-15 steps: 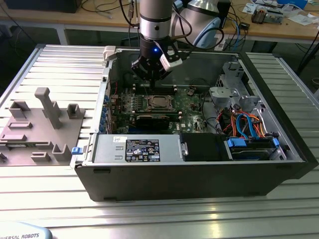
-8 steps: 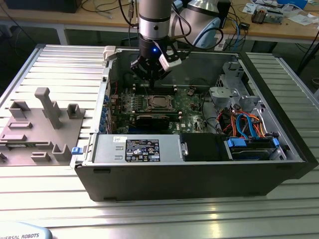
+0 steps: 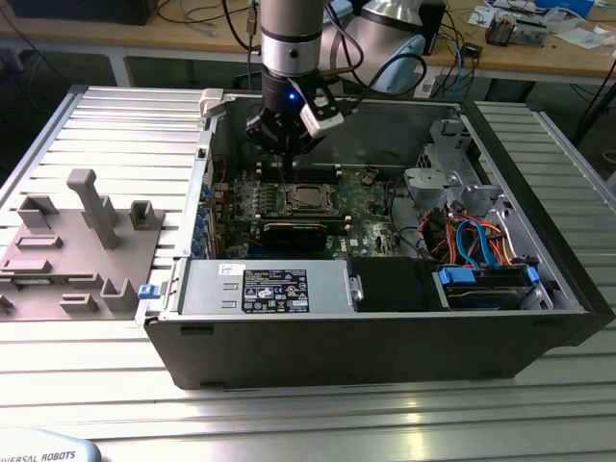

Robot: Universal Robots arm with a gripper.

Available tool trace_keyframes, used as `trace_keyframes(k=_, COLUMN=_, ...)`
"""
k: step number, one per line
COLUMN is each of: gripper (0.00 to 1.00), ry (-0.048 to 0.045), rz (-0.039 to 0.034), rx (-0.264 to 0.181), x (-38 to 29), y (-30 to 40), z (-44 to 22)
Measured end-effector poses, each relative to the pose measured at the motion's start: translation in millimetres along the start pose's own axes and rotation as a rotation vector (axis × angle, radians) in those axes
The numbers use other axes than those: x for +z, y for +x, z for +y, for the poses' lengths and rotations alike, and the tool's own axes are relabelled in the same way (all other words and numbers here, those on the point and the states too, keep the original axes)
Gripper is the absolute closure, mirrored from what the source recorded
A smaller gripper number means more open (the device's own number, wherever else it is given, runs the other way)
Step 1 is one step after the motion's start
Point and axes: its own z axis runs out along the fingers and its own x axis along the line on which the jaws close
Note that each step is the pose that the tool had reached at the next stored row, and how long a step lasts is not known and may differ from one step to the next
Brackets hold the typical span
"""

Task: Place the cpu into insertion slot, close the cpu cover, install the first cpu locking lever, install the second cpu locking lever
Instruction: 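Install the first cpu locking lever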

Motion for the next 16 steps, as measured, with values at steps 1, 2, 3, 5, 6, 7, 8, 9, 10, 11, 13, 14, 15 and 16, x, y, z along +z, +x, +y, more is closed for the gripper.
trace_keyframes(k=1, gripper=0.89, ry=-0.0001, rz=0.0000, rx=0.000, x=0.0, y=0.4, z=0.0)
trace_keyframes(k=2, gripper=0.89, ry=0.0000, rz=0.0000, rx=0.000, x=0.0, y=0.9, z=0.1)
trace_keyframes(k=3, gripper=0.89, ry=0.0000, rz=0.0000, rx=0.000, x=0.0, y=1.7, z=0.1)
trace_keyframes(k=5, gripper=0.89, ry=0.0000, rz=0.0000, rx=0.000, x=0.0, y=2.9, z=0.2)
trace_keyframes(k=6, gripper=0.89, ry=0.0000, rz=0.0000, rx=0.000, x=0.0, y=3.3, z=0.2)
trace_keyframes(k=7, gripper=0.89, ry=0.0000, rz=0.0001, rx=0.000, x=0.0, y=3.8, z=0.2)
trace_keyframes(k=8, gripper=0.89, ry=0.0000, rz=0.0000, rx=0.000, x=0.0, y=4.1, z=0.2)
trace_keyframes(k=9, gripper=0.89, ry=0.0000, rz=0.0000, rx=0.000, x=0.0, y=4.8, z=0.3)
trace_keyframes(k=10, gripper=0.89, ry=0.0000, rz=0.0000, rx=0.000, x=0.0, y=5.5, z=0.3)
trace_keyframes(k=11, gripper=0.89, ry=-0.0001, rz=0.0000, rx=0.000, x=0.0, y=5.9, z=0.3)
trace_keyframes(k=13, gripper=0.89, ry=-0.0001, rz=0.0000, rx=0.000, x=0.0, y=7.0, z=0.4)
trace_keyframes(k=14, gripper=0.89, ry=0.0000, rz=0.0000, rx=0.000, x=0.0, y=7.6, z=0.4)
trace_keyframes(k=15, gripper=0.89, ry=0.0000, rz=0.0000, rx=0.000, x=0.0, y=8.2, z=0.4)
trace_keyframes(k=16, gripper=0.89, ry=0.0000, rz=0.0000, rx=0.000, x=0.0, y=9.0, z=0.5)
